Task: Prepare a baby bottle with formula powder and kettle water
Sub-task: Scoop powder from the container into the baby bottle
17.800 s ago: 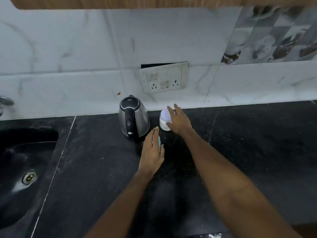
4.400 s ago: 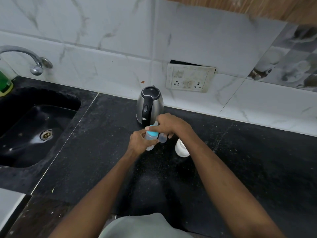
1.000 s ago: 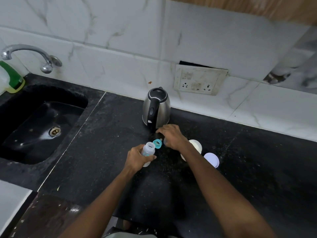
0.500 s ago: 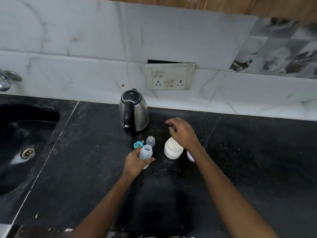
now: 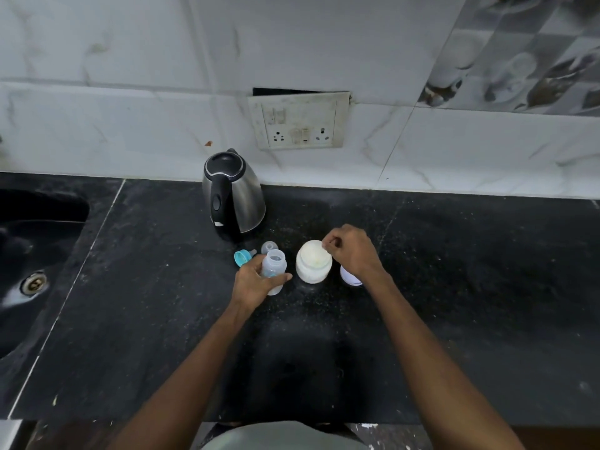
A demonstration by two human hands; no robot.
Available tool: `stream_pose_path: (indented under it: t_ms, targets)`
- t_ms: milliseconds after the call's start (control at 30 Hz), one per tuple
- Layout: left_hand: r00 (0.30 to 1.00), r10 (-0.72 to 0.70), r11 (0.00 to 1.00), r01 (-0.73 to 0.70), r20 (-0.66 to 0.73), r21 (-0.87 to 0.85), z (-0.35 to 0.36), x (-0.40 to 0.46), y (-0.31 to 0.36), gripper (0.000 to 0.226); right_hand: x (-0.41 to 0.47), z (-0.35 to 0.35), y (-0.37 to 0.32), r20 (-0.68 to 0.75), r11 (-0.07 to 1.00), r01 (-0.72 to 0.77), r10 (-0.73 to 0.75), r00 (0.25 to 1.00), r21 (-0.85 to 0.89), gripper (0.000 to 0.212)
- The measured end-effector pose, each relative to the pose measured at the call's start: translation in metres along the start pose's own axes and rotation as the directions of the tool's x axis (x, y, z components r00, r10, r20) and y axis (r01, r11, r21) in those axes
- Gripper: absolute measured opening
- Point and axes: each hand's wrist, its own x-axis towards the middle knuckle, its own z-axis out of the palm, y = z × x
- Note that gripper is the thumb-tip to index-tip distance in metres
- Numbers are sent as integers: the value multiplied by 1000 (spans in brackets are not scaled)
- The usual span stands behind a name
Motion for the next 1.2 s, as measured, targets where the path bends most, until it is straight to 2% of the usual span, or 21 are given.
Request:
stream_pose_path:
  t_ms: [233, 400, 500, 634, 767, 1000, 1134, 1200]
  targets:
    - [1000, -12, 1000, 11, -16, -30, 3, -6, -8, 48, 0, -5, 11, -26, 1000, 6, -5, 1000, 28, 8]
    - [999, -19, 1000, 18, -29, -23, 8, -12, -11, 45, -4, -4, 9, 80, 1000, 8, -7, 997, -20, 4]
    - [999, -27, 1000, 26, -29, -16, 10, -14, -12, 44, 0, -3, -5, 156, 983, 29, -1, 988, -180, 7]
    - [999, -17, 1000, 17, -28, -16, 13, -15, -12, 42, 13, 0, -31, 243, 882, 54, 70, 968, -468, 29]
    - [999, -8, 1000, 7, -33, -30, 13, -15, -6, 43, 28, 1, -52, 345, 797, 130, 103, 933, -590, 43]
    - [999, -11, 999, 9, -41, -40, 8, -12, -3, 48, 40, -7, -67, 477, 804, 107, 234, 847, -585, 54]
    - [999, -9, 999, 8, -31, -46, 5, -13, 0, 49, 44, -13, -69, 535, 852, 32, 298, 790, -522, 45]
    - [999, -16, 999, 15, -30, -49, 5, -13, 1, 49, 45, -15, -68, 578, 877, -8, 324, 749, -481, 53]
